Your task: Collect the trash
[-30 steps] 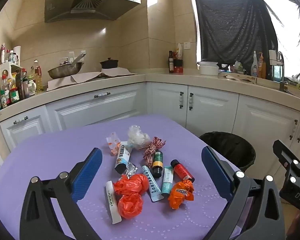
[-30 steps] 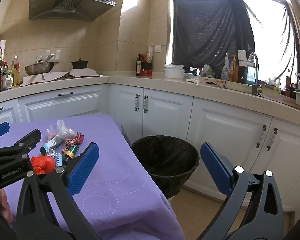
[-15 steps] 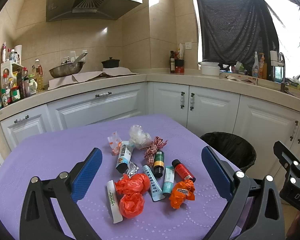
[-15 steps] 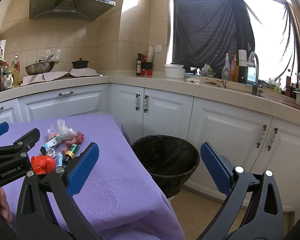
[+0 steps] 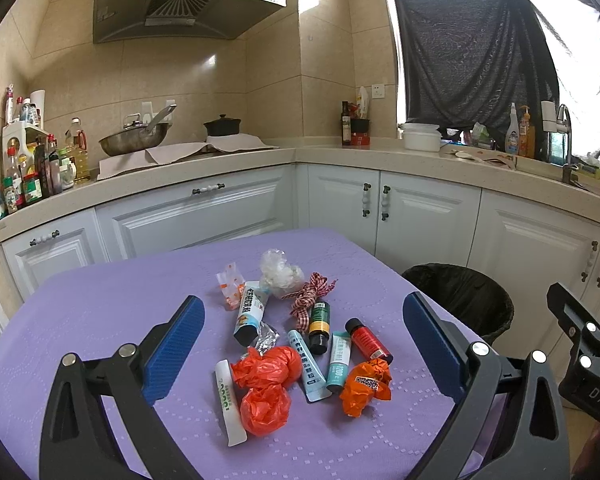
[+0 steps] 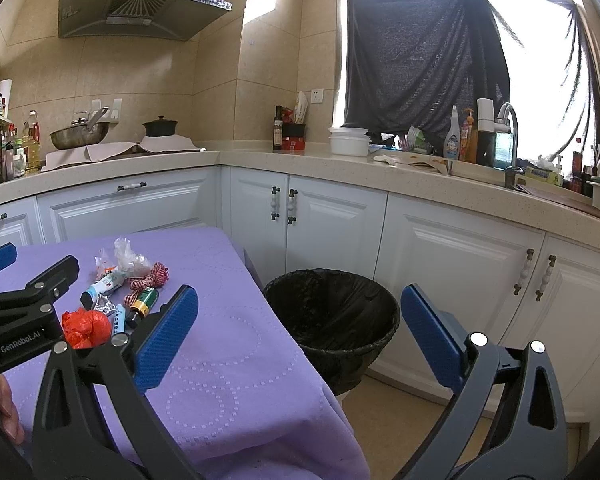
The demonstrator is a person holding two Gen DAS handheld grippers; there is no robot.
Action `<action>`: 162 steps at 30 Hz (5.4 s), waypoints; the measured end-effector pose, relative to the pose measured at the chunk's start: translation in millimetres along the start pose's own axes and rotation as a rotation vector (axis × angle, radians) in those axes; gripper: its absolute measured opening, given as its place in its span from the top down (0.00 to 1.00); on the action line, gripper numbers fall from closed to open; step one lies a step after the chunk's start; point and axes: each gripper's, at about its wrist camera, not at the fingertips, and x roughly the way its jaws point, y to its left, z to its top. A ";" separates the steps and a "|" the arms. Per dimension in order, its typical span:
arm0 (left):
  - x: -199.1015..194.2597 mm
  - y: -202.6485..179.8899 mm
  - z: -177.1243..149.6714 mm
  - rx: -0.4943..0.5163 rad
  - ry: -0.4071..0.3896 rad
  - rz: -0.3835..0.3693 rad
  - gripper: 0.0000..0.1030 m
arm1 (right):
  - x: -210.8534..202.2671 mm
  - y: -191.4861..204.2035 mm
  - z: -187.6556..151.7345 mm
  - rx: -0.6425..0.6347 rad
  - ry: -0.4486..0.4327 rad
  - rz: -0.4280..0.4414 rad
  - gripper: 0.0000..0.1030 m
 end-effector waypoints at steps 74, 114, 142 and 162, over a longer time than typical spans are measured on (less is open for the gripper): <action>9.9 62.8 -38.8 -0.030 0.117 0.153 0.06 | 32.5 59.2 -28.1 -0.069 0.098 0.252 0.04; 41.4 17.6 -60.9 0.064 0.236 0.061 0.49 | 77.1 66.3 -60.2 -0.054 0.262 0.425 0.49; 23.6 18.7 -39.9 0.011 0.157 0.058 0.89 | 73.6 39.7 -45.2 -0.030 0.208 0.400 0.49; 88.8 -70.6 9.1 0.031 0.105 -0.118 0.89 | 137.4 -56.3 -8.3 0.011 0.138 0.180 0.49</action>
